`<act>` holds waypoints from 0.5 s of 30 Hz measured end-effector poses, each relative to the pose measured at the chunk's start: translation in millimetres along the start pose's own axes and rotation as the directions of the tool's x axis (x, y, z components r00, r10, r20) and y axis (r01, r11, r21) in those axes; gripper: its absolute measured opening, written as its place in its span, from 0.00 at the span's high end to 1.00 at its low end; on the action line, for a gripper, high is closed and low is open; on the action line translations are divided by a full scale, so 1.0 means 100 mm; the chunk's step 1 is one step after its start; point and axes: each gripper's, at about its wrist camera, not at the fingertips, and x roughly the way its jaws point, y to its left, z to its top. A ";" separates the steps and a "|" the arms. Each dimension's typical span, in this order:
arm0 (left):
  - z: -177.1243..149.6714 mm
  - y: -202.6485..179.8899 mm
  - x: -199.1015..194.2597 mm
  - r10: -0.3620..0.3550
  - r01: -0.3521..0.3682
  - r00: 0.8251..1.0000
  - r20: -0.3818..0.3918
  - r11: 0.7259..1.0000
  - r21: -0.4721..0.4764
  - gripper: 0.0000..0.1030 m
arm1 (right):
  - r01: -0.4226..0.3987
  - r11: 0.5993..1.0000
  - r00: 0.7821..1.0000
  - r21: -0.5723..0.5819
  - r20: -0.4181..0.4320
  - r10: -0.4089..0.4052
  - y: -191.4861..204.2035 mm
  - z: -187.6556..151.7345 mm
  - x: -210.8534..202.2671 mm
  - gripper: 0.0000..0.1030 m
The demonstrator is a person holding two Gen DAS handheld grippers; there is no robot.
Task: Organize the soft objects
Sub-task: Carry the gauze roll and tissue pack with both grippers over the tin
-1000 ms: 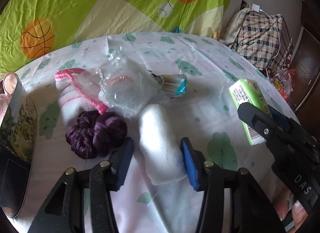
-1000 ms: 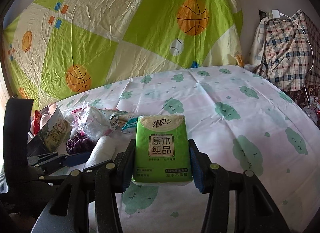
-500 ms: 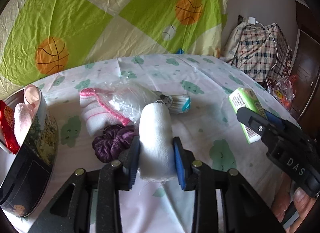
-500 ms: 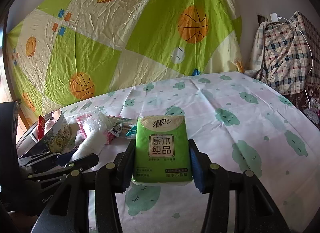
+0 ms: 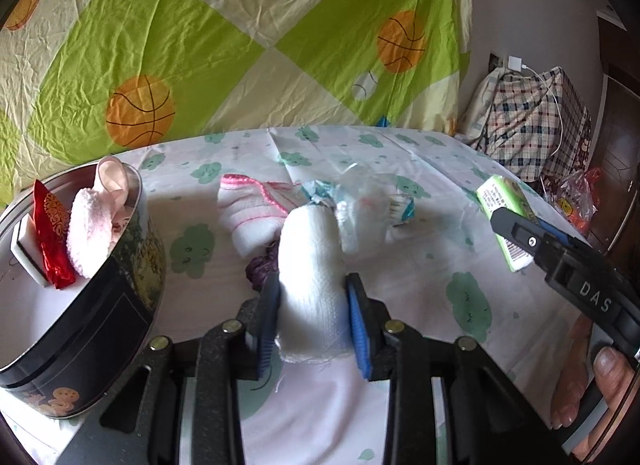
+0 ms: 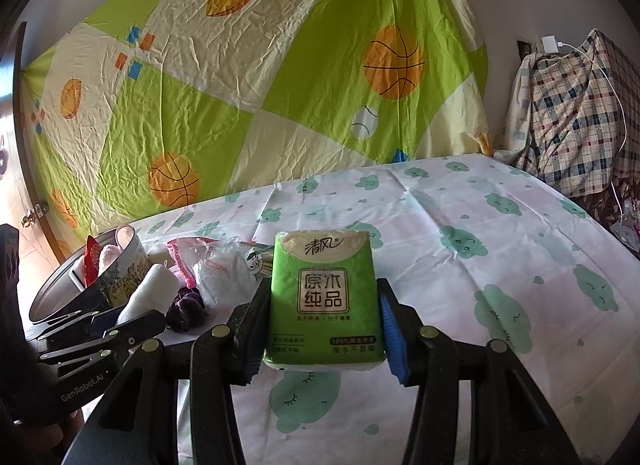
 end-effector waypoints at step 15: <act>-0.08 0.28 -0.19 0.037 -0.036 0.997 0.074 0.999 -0.016 0.70 | -0.023 0.999 1.000 -0.026 0.012 0.023 0.21 -0.03 -0.01 0.50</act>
